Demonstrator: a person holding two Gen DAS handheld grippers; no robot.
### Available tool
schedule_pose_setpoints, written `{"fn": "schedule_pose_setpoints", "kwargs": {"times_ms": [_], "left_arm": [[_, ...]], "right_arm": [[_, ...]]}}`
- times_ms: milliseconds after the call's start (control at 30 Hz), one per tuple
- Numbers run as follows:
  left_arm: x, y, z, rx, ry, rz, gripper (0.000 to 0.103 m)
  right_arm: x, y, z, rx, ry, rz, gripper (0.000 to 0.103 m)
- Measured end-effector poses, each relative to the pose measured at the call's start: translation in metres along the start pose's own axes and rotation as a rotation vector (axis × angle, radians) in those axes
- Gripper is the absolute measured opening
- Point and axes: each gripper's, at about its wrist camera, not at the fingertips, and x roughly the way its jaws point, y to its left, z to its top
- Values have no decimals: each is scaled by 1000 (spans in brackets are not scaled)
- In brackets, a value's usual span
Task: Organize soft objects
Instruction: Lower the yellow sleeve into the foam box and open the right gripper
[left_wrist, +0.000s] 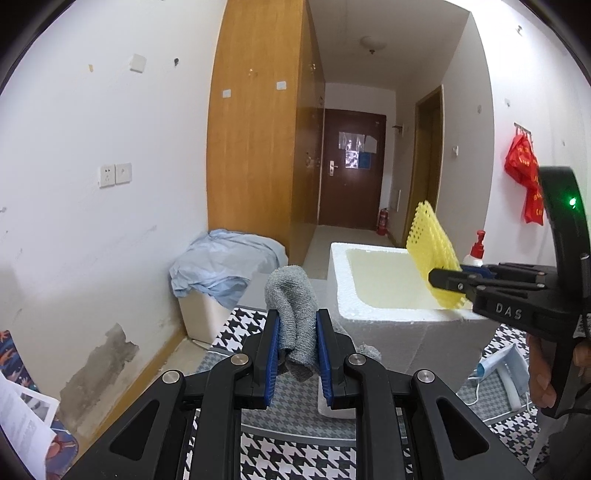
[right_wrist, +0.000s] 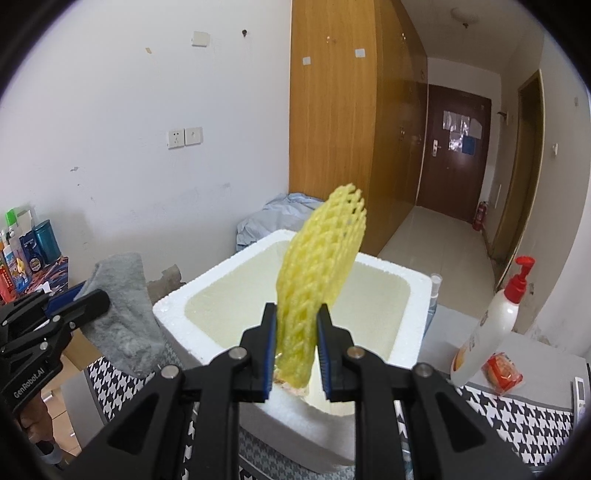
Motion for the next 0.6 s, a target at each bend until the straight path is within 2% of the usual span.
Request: {"fn": "schedule_pose_setpoints", "kwargs": {"times_ms": [67, 100, 167, 233, 267, 600], "left_arm": [[-1, 0, 1, 1, -6, 2, 20], [-3, 1, 2, 2, -9, 3, 20], [-4, 1, 2, 1, -14, 6, 20], [-7, 1, 3, 0, -18, 9, 20], [-8, 0, 3, 0, -19, 10, 20], [-13, -4, 8, 2, -31, -7, 20]], "right_arm": [[1, 0, 0, -7, 10, -11, 24], [1, 1, 0, -12, 12, -15, 30], [0, 3, 2, -23, 8, -16, 57], [-3, 5, 1, -24, -9, -14, 74], [-7, 5, 1, -22, -26, -19, 78], [-23, 2, -2, -30, -38, -26, 79]]}}
